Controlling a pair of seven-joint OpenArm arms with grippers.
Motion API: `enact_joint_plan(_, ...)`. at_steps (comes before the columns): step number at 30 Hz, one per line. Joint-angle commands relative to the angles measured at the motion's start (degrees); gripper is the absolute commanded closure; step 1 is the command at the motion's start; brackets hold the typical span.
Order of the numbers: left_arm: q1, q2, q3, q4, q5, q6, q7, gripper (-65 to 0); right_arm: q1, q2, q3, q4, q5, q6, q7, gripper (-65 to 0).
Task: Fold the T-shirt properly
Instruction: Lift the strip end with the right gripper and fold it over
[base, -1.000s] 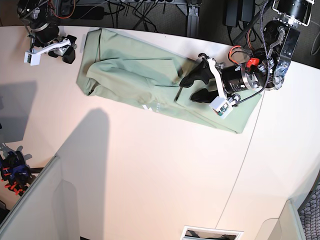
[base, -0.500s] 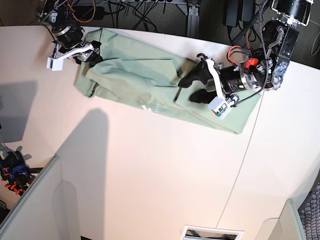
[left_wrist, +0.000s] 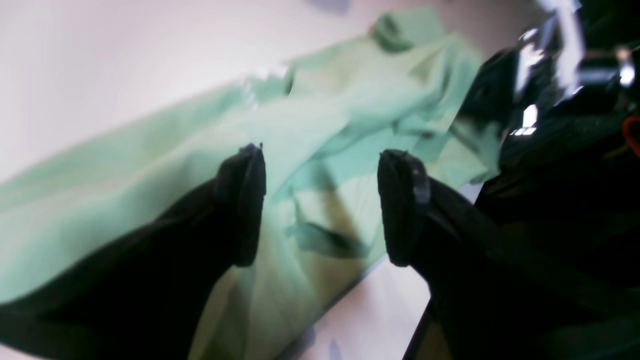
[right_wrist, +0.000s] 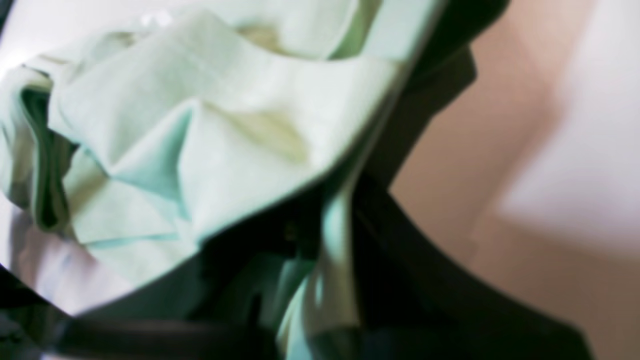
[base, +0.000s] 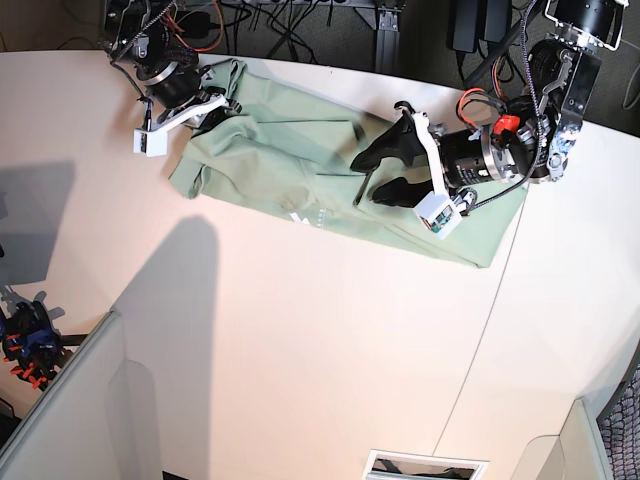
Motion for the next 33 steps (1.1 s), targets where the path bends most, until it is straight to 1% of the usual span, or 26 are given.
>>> enact_joint_plan(1,-0.90,-0.04,-0.24,1.53,-0.98,-1.33,-0.98,-38.4,0.57,0.35,0.09,0.76,-0.66,0.28,1.29,0.0)
enact_joint_plan(4,-0.87,-0.07,-1.09,2.95,-1.27,-1.33,-0.70,-38.4,1.25,0.50,0.98,0.76,-3.02,0.28,2.99,0.0)
enact_joint_plan(6,-0.90,-0.15,-2.36,3.96,-1.36,-1.36,-0.52,-38.4,1.88,0.76,2.95,0.76,-4.20,0.28,3.13,0.0)
enact_joint_plan(8,-0.92,-0.72,-4.15,4.33,-1.38,-1.33,-0.57,-38.4,2.38,1.88,5.51,0.76,-4.17,0.28,3.13,0.0)
enact_joint_plan(11,-0.87,-2.43,-7.48,4.31,-1.36,-1.36,-0.57,-38.4,2.67,4.76,9.84,0.76,-3.52,0.24,3.17,0.0)
enact_joint_plan(13,-0.87,-4.33,-9.27,4.31,-1.36,-1.36,-0.59,-38.4,2.64,7.10,12.00,0.76,-0.59,0.28,3.10,0.0)
enact_joint_plan(16,-0.85,-6.64,-10.73,4.28,-1.29,-1.36,-0.59,-38.4,2.75,10.75,12.50,1.05,4.02,0.39,2.84,0.0)
enact_joint_plan(17,-0.83,-7.37,-10.75,4.20,-1.09,-1.36,-0.57,-38.4,3.10,11.34,12.50,1.64,5.42,0.90,2.29,0.0)
enact_joint_plan(19,-0.68,-8.35,-10.73,4.04,-0.52,-1.33,-0.57,-38.4,4.28,11.39,12.44,4.02,8.26,1.84,-0.39,0.0)
enact_joint_plan(21,-0.17,-8.87,-10.75,3.45,0.00,-1.33,-0.57,-38.4,5.25,9.94,11.80,7.87,10.58,2.84,-1.92,0.0)
enact_joint_plan(23,0.79,-9.40,-10.71,3.04,0.11,-1.33,-0.63,-38.4,5.51,7.80,9.79,12.74,10.88,3.08,-2.03,0.0)
enact_joint_plan(26,1.88,-10.19,-10.71,2.49,0.13,-1.33,-0.61,-38.4,5.51,3.54,3.65,19.58,9.66,3.06,-1.81,0.0)
enact_joint_plan(29,2.01,-10.75,-10.73,1.79,0.13,-1.33,-0.59,-38.5,5.51,-2.03,-4.74,22.56,5.88,3.06,-0.24,0.0)
enact_joint_plan(31,2.08,-11.06,-10.73,1.62,0.11,-1.33,-0.59,-38.5,5.46,-5.75,-10.16,21.90,0.85,3.04,1.40,0.0)
enact_joint_plan(33,2.12,-11.30,-10.73,1.62,-0.42,-1.33,-0.61,-38.4,5.51,-8.72,-14.73,19.76,-4.76,3.04,2.95,0.0)
